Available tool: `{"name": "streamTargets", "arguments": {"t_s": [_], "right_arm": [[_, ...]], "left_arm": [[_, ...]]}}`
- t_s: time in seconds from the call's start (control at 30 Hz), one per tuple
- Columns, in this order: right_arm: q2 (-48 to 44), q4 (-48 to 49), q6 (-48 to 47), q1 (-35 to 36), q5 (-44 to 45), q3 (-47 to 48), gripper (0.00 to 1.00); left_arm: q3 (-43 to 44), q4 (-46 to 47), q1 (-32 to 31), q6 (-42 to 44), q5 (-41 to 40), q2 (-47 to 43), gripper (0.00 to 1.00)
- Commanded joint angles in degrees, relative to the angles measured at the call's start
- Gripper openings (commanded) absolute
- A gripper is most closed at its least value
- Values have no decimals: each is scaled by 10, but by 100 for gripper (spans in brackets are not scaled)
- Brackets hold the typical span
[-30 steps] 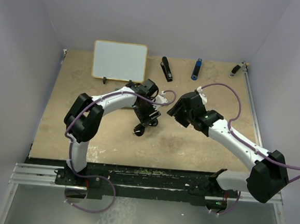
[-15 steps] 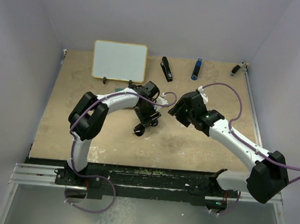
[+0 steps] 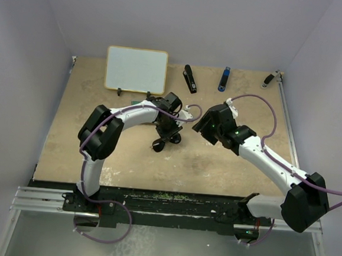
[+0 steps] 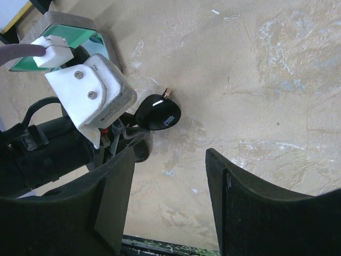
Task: Organize the sunglasses
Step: Pick up the sunglasses from the center of the board.
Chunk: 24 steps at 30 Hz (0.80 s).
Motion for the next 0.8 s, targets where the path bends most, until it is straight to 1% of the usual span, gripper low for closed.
{"name": "streamTargets", "arguments": {"t_s": [0.0, 0.17, 0.3, 0.57, 0.7, 0.77], "right_arm": [[-9, 13, -9, -5, -5, -4, 60], [-7, 14, -10, -7, -7, -4, 60], [-7, 12, -10, -9, -7, -3, 60], [11, 13, -13, -13, -10, 12, 60], [29, 22, -12, -14, -16, 17, 59], [41, 23, -12, -15, -18, 21, 59]], "left_arm": [[13, 7, 0, 16, 4, 2, 22], [23, -18, 2, 45, 7, -7, 20], [63, -77, 19, 81, 30, -7, 19], [125, -153, 72, 190, 78, -6, 18], [150, -197, 78, 244, 86, 9, 17], [159, -217, 81, 285, 84, 12, 17]]}}
